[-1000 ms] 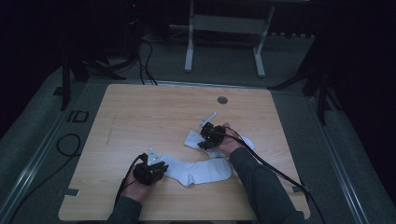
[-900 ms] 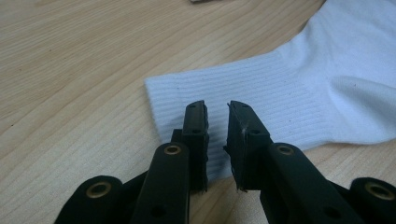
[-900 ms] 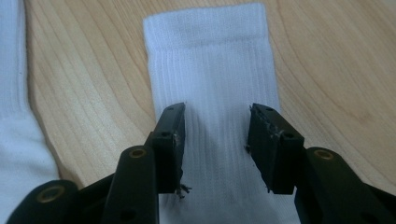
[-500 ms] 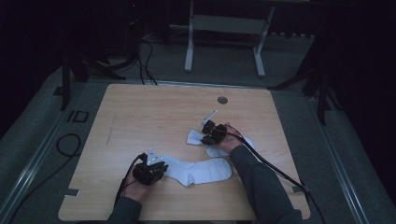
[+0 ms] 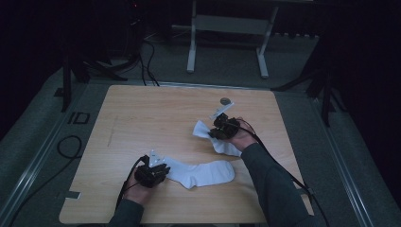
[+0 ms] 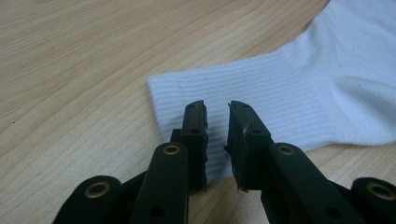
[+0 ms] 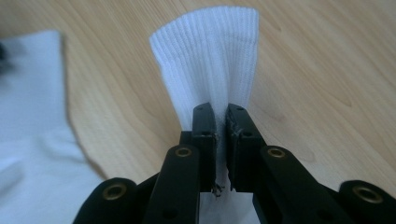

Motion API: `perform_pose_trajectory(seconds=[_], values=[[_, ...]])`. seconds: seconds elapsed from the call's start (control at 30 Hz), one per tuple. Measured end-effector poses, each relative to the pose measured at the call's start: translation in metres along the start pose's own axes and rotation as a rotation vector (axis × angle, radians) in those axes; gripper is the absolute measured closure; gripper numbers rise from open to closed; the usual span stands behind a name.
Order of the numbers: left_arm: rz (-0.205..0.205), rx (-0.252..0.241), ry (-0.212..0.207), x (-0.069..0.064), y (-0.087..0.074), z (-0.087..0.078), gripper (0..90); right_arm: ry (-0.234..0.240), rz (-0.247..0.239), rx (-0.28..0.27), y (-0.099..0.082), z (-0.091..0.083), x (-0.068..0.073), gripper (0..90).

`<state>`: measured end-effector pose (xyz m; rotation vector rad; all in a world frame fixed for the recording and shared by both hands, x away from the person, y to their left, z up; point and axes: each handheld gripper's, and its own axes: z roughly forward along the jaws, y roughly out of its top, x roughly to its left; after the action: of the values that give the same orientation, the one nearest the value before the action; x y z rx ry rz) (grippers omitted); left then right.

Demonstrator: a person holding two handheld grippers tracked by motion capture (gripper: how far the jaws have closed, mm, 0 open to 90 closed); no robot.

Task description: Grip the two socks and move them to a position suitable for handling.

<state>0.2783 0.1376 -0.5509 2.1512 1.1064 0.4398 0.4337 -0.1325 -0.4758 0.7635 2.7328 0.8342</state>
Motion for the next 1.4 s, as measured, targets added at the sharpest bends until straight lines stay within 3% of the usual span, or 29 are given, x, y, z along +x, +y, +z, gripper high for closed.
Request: perform_pose_trajectory(seconds=[0.27, 0.43, 0.8, 1.1, 1.4], values=[[-0.002, 0.002, 0.003, 0.002, 0.0, -0.002, 76.8, -0.006, -0.073, -0.048, 0.008, -0.037, 0.02, 82.8], [0.0, 0.004, 0.007, 0.003, -0.001, -0.002, 76.9, 0.008, -0.083, -0.081, 0.007, -0.052, 0.028, 82.7], [-0.009, 0.005, 0.008, 0.003, -0.001, -0.001, 76.9, 0.015, -0.101, -0.108, 0.0, -0.07, 0.04, 82.6], [-0.012, 0.009, 0.006, 0.002, -0.001, 0.001, 77.0, 0.016, -0.103, -0.151, 0.0, -0.092, 0.042, 82.6], [-0.012, 0.017, 0.005, 0.002, -0.001, 0.001, 77.3, 0.019, -0.15, -0.192, 0.008, -0.111, 0.061, 82.4]])
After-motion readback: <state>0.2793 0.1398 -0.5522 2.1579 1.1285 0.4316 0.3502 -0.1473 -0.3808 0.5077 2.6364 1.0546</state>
